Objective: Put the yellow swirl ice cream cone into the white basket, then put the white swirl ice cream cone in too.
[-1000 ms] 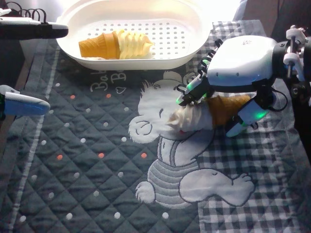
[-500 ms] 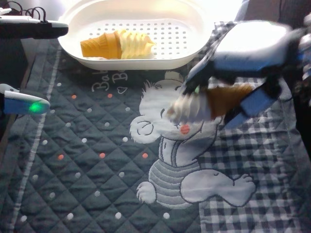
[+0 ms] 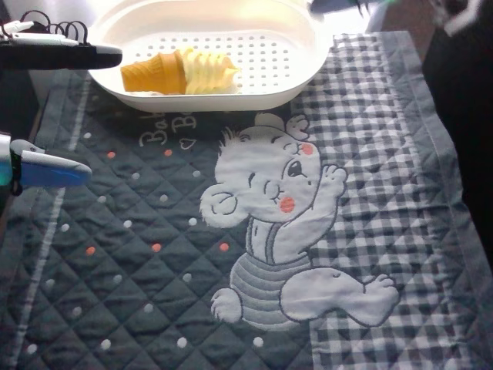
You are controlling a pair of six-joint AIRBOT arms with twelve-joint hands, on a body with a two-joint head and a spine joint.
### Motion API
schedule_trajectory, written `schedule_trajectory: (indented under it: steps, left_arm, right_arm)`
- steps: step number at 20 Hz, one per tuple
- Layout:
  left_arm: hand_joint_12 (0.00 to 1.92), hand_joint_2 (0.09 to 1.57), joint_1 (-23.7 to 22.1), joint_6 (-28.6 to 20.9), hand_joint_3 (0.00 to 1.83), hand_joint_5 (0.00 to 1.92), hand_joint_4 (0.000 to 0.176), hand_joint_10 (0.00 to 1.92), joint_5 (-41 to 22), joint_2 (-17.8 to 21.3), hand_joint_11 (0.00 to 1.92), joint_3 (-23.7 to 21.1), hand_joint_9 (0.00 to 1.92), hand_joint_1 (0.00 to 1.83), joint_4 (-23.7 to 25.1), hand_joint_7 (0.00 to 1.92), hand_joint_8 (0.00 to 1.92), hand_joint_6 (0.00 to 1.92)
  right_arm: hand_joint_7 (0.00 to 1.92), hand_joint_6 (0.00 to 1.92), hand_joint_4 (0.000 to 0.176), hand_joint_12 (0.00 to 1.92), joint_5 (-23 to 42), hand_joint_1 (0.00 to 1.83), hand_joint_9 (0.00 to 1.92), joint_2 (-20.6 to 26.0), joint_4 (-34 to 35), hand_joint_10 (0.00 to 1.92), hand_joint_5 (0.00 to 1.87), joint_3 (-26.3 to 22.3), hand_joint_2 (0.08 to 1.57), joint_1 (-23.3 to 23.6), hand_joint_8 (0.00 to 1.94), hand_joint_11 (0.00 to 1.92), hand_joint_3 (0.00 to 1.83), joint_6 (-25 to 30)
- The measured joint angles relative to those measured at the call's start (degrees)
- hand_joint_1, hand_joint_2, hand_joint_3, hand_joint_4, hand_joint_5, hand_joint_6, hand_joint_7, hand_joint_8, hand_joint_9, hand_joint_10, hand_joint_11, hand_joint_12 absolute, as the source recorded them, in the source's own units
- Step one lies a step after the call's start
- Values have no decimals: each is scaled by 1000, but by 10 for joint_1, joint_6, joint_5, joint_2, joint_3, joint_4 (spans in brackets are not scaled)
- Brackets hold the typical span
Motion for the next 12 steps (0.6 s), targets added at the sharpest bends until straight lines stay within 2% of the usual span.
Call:
schedule_trajectory:
  steps: [1, 2, 3, 4, 5, 6, 7, 8, 9, 10, 11, 12]
  left_arm:
    - [936, 836, 1, 0, 0, 513, 0, 7, -1, 0, 127, 0, 479, 775, 0, 478, 3, 6]
    - [944, 837, 1, -1, 0, 512, 0, 15, 2, -1, 151, 4, 500, 774, 2, 488, 6, 5]
    - [943, 836, -3, -1, 0, 514, 0, 16, 9, -2, 151, 6, 505, 748, 1, 494, 8, 5]
    - [981, 839, -4, -1, 0, 518, 0, 5, 8, -4, 98, 8, 488, 758, -2, 494, 2, 1]
    - [988, 842, -8, -1, 1, 533, 0, 3, 7, -7, 75, 9, 485, 750, -1, 500, 3, 5]
    - [989, 847, -10, -1, 3, 538, 0, 1, 9, -9, 59, 9, 480, 748, 5, 502, 3, 6]
    - [1025, 855, -14, -2, 1, 530, 0, 0, 10, -11, 33, 10, 479, 782, 15, 504, 1, 1]
    - [1034, 857, -19, -3, 1, 524, 0, 0, 13, -12, 21, 12, 463, 780, 19, 488, 0, 0]
    - [1049, 849, -24, -4, 0, 550, 0, 7, 12, -18, 43, 19, 477, 774, 17, 502, 6, 9]
    - [1049, 849, -25, -5, 0, 550, 0, 7, 13, -19, 43, 20, 477, 774, 15, 502, 6, 9]
    - [1055, 848, -25, -6, 0, 551, 0, 5, 12, -19, 47, 20, 473, 760, 15, 502, 6, 8]
    - [1087, 853, -25, -6, 0, 547, 0, 3, 12, -19, 31, 20, 472, 761, 18, 501, 2, 2]
  right_arm:
    - [1388, 907, 0, 1072, -5, 1274, 1407, -19, 3, 305, 1018, 19, 1039, 3, 280, 1093, 0, 0]
    - [1453, 806, 0, 1051, -35, 1282, 1473, -53, -5, 222, 1075, 53, 1014, 3, 166, 1162, 7, 0]
    - [1470, 767, 0, 986, -71, 1285, 1477, -87, -16, 152, 1091, 82, 1014, -2, 137, 1183, 0, 0]
    - [1424, 730, 0, 912, -111, 1384, 1306, -123, -27, 616, 1071, 115, 1011, -7, 57, 1163, 0, 0]
    - [1430, 517, 0, 1021, -148, 1309, 1299, -152, -34, 397, 1185, 141, 995, -7, 235, 959, 5, 1]
    - [1311, 553, 0, 1170, -171, 1290, 1285, -169, -41, 267, 1143, 158, 1016, -7, 538, 846, 6, 0]
    - [1038, 182, 0, 1084, -190, 1151, 1123, -179, -53, 122, 892, 169, 962, -3, 220, 720, 0, 0]
    - [644, 46, 0, 951, -198, 932, 707, -181, -63, 24, 569, 172, 909, -1, 51, 370, 0, 0]
    - [153, 1, 125, 841, -210, 681, 188, -182, -73, 0, 133, 176, 842, -1, 1, 22, 0, 0]
    - [153, 1, 125, 841, -219, 681, 188, -182, -80, 0, 133, 177, 842, -1, 1, 22, 0, 1]
    - [30, 0, 166, 747, -225, 596, 64, -182, -85, 1, 26, 177, 810, -1, 0, 4, 0, 0]
    - [5, 0, 174, 513, -227, 559, 12, -182, -85, 0, 4, 177, 801, -1, 0, 0, 0, 1]
